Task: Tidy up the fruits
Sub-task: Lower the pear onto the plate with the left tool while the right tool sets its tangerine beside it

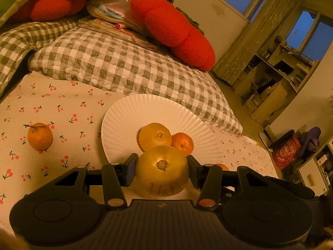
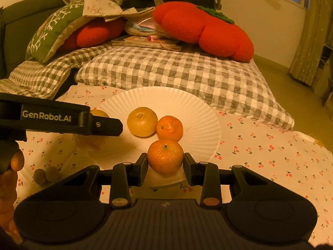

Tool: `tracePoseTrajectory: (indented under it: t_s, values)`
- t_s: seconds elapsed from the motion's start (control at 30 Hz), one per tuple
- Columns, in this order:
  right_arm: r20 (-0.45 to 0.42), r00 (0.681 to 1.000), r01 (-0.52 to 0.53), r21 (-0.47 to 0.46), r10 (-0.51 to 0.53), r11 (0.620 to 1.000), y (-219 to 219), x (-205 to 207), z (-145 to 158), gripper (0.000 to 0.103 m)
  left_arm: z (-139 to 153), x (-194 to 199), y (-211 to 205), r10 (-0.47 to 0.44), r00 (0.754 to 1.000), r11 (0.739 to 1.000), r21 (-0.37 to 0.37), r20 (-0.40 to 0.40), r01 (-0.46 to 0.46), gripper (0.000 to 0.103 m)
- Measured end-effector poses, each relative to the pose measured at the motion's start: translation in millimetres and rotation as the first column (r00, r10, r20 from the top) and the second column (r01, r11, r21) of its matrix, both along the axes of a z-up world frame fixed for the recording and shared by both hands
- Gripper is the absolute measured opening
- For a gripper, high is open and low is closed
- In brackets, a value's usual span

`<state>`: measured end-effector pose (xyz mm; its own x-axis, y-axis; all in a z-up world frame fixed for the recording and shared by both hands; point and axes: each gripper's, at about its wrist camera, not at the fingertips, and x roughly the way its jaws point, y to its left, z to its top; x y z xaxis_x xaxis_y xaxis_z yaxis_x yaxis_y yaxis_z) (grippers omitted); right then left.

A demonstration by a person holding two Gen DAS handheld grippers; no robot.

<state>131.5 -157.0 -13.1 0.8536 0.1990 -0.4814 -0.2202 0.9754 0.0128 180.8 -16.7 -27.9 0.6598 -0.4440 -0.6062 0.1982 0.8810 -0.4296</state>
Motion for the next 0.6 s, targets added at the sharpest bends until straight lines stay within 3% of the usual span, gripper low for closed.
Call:
tracePoseTrajectory:
  t_s: [0.23,0.5,0.6]
  values:
    - [-0.021,1.000,-0.006,0.005,0.006,1.000,3.5,8.4,-5.5,0.033,-7.4,7.8,-0.9,0.004,1.000,1.000,0.017,-0.016,-0.004,0.039]
    - [-0.029,1.000,0.004,0.027,-0.003,1.000,6.8,11.6,-9.5,0.034,-15.4,7.2,-13.8,-0.028,1.000,0.993,0.111,0.013,0.027,0.039]
    - [-0.030,1.000,0.008,0.025,-0.007,1.000,6.5,11.0,-8.4,0.042,-13.3,6.1,-14.0,-0.037,0.999,0.993,0.110,0.027,0.034,0.040]
